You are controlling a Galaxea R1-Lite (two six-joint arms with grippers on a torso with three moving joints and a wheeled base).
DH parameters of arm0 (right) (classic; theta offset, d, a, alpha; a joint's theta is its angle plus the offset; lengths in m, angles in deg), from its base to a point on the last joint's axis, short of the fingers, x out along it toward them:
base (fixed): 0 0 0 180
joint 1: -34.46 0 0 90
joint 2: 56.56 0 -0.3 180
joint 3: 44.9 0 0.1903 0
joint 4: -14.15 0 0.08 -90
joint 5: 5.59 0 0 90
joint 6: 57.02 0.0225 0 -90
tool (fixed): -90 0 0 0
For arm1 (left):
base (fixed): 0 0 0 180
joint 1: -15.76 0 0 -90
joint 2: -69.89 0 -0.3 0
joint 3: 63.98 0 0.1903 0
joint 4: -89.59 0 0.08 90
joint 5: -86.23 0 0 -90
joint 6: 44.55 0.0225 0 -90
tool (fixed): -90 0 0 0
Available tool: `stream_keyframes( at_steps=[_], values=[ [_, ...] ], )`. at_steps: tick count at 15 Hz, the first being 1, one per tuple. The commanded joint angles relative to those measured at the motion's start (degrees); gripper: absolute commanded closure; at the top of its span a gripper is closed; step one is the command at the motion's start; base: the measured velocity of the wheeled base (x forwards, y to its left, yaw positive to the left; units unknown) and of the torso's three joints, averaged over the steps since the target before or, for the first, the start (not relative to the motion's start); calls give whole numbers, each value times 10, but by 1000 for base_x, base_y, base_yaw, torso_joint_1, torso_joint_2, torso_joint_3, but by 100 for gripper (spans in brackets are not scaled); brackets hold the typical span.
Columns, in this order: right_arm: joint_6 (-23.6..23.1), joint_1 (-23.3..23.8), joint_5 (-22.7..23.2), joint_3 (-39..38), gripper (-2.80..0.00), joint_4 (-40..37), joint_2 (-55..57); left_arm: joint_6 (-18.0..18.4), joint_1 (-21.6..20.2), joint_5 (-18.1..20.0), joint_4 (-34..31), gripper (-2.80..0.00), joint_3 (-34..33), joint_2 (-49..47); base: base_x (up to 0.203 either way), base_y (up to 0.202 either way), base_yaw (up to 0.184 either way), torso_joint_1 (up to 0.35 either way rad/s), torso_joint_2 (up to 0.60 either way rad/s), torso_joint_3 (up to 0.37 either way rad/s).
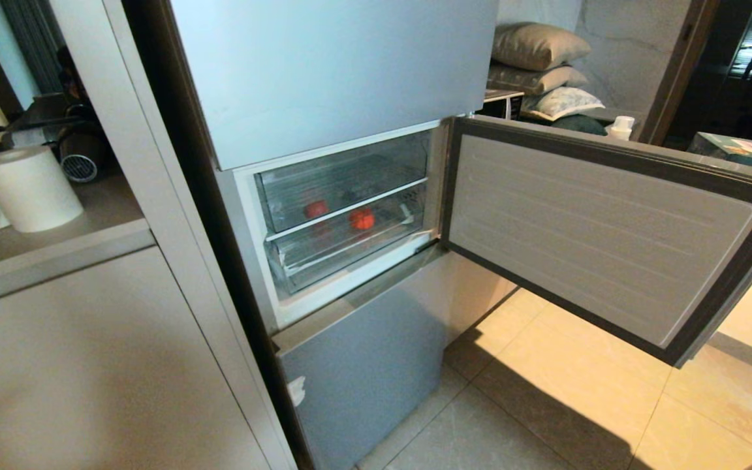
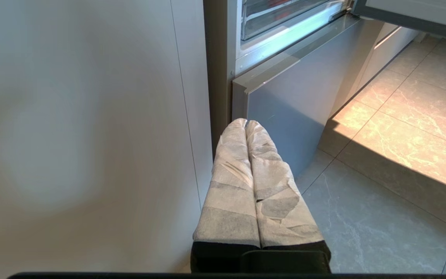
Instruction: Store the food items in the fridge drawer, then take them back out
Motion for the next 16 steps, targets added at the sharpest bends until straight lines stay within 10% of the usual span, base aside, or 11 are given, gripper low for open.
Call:
stream_keyframes(
  at_steps=[1,8,16],
  values=[
    [-3,0,-3,18,0,-3,3,0,0,0,0,0,0,0,0,0,0,0,0,0],
    [86,64,-74,233,0,-43,206,0,0,0,0,0,0,0,0,0,0,0,0,0],
    [245,432,69,369,0,263,627,0,0,0,-1,0,0,0,0,0,0,0,0,0]
  ],
)
